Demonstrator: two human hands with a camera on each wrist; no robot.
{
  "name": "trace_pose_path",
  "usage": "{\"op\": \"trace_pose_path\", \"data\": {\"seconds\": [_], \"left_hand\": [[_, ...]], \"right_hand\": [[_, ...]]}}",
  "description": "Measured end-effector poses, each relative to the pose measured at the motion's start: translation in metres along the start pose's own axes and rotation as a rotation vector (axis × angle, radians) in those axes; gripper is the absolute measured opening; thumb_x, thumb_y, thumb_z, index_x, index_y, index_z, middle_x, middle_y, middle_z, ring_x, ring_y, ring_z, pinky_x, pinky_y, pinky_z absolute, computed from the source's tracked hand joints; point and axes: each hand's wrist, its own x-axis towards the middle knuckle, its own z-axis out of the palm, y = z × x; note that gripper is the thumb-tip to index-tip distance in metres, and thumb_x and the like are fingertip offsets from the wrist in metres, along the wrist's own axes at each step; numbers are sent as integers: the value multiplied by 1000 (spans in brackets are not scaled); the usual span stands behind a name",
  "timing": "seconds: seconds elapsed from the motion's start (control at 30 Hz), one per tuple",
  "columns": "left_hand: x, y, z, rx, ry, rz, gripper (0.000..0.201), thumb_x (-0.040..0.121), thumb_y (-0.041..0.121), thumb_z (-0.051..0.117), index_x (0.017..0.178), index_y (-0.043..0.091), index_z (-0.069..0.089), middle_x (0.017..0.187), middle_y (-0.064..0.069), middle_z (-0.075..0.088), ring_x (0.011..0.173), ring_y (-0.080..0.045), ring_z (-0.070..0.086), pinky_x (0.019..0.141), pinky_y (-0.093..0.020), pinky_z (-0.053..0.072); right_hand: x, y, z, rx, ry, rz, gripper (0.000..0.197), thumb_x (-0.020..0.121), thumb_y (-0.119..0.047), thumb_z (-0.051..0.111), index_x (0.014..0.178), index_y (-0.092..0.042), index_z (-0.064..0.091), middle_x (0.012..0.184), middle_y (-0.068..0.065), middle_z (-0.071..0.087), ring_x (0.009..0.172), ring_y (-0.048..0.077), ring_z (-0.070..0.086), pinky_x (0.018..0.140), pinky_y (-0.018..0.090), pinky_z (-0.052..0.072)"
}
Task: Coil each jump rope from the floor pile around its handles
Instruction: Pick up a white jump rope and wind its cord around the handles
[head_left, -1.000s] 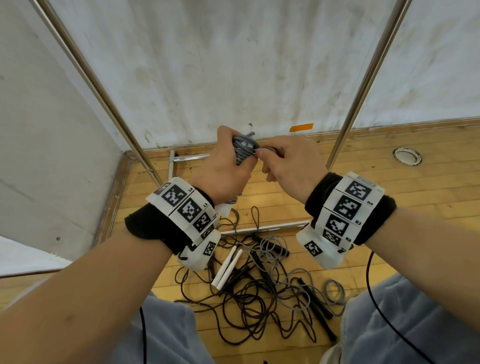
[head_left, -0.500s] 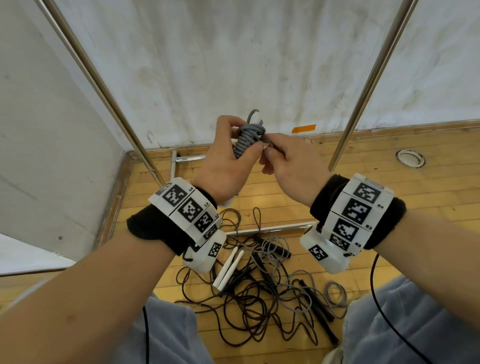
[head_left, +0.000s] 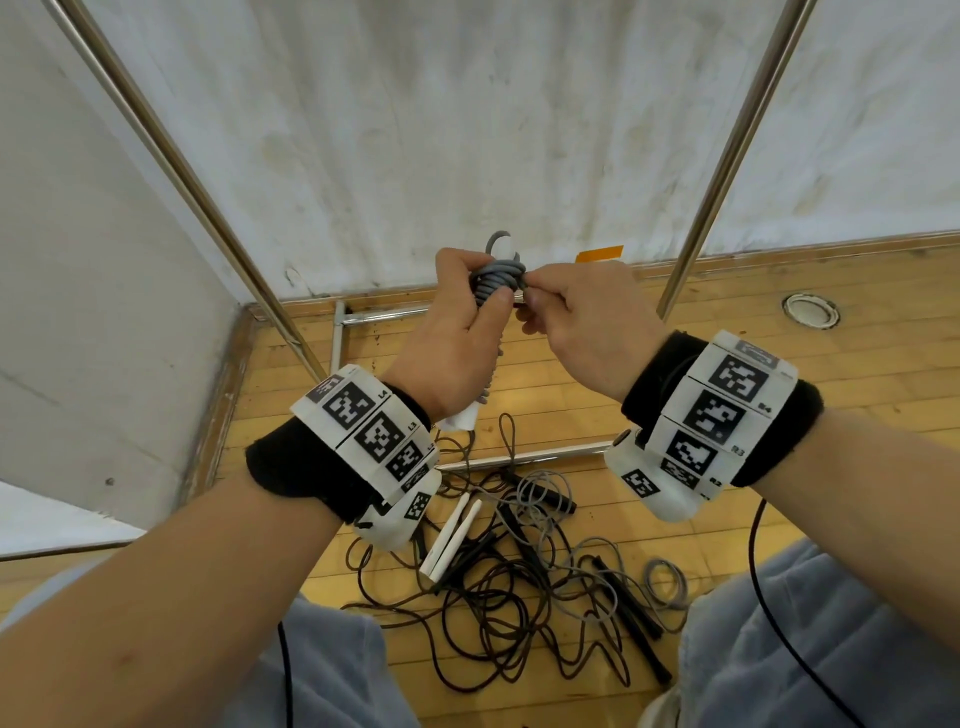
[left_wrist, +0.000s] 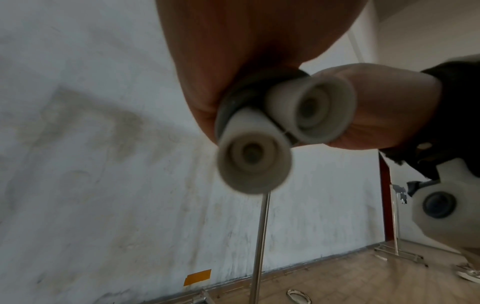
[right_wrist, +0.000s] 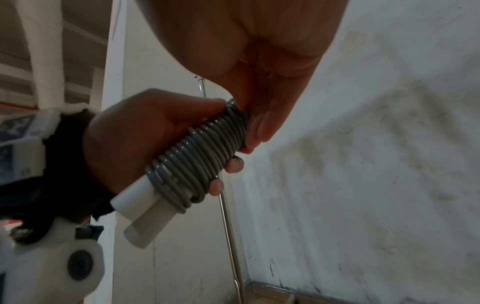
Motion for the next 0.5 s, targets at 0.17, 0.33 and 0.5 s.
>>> {"op": "trace_pose_path", "data": {"seconds": [0.17, 0.33, 0.5], "left_hand": [[-3, -1, 0, 61, -29, 15, 26, 98, 20, 47, 112, 25, 26, 86, 5, 50, 58, -3, 51, 53, -25, 46], [-2, 1, 1, 60, 9, 61, 44, 87, 14, 67, 108, 21, 29, 90, 2, 52, 54, 9, 52, 48, -9, 39], [-3, 3, -4, 134, 91, 42, 30, 92, 25, 60, 107, 24, 34, 84, 8, 54, 52, 3, 54, 41, -12, 40]], "right_hand": [[2, 3, 0, 193, 25, 106, 23, 93, -13, 50, 80, -10, 68, 71, -1, 67, 69, 14, 66, 75, 37, 55], [0, 0, 2, 349, 90, 144, 19, 89, -17, 59, 73, -13, 71, 65, -4, 67, 63, 10, 63, 69, 33, 56], [0, -2, 0, 384, 63, 100, 24, 91, -17, 55, 72, -22, 68, 67, -3, 66, 64, 9, 62, 72, 35, 56]]}}
